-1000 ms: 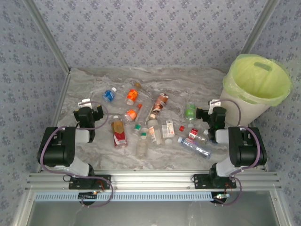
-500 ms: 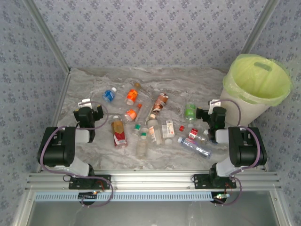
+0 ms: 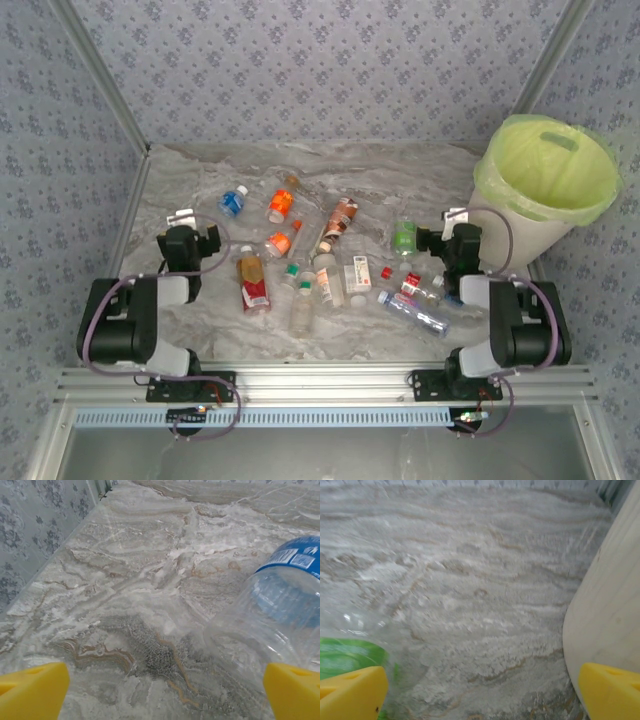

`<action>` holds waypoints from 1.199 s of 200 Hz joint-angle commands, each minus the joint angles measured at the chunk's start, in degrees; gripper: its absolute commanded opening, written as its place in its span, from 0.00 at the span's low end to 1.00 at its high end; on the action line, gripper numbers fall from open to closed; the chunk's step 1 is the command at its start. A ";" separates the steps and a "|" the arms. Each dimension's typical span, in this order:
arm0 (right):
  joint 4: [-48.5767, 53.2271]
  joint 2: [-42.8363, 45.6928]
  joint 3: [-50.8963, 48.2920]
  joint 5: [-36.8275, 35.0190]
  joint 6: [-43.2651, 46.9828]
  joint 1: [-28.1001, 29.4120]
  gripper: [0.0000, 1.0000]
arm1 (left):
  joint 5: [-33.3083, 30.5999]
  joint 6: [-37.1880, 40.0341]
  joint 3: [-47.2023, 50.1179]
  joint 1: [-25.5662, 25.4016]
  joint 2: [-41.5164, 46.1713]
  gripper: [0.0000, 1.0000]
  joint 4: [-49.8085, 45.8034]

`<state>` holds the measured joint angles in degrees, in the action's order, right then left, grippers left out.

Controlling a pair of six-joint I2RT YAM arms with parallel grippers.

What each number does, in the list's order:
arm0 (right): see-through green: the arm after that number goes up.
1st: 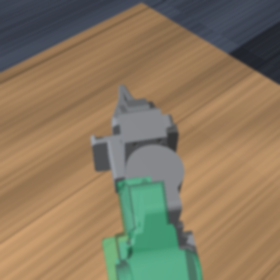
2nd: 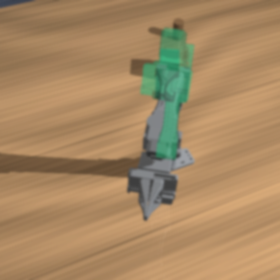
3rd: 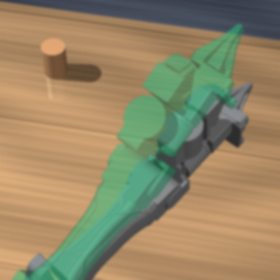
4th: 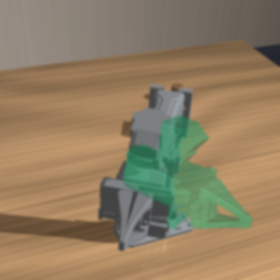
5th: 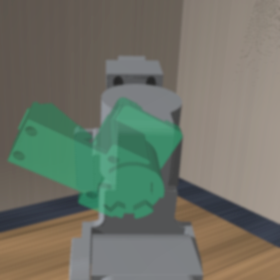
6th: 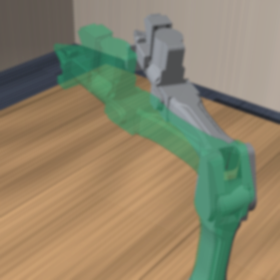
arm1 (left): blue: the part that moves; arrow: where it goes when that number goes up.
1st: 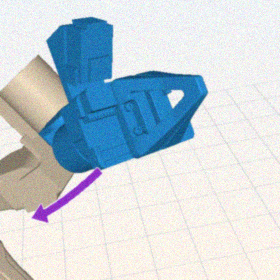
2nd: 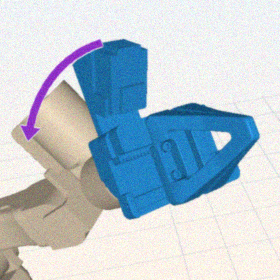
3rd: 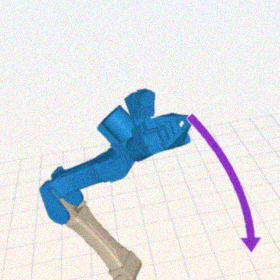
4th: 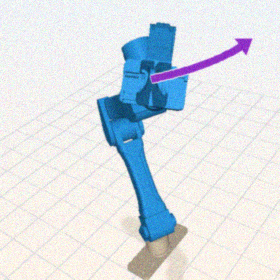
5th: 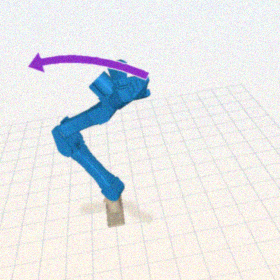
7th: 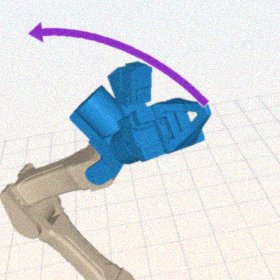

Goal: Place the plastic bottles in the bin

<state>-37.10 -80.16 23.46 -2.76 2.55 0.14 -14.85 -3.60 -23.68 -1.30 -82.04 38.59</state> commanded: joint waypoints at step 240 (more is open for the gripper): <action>63.90 -19.51 39.93 -8.03 -25.03 15.62 0.88 | 15.21 -34.81 -9.39 -0.94 30.78 1.00 -55.33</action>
<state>24.21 -96.09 60.31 -7.99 -22.06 14.61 -0.84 -38.06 -31.81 -2.37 -52.71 -14.20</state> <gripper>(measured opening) 0.920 0.994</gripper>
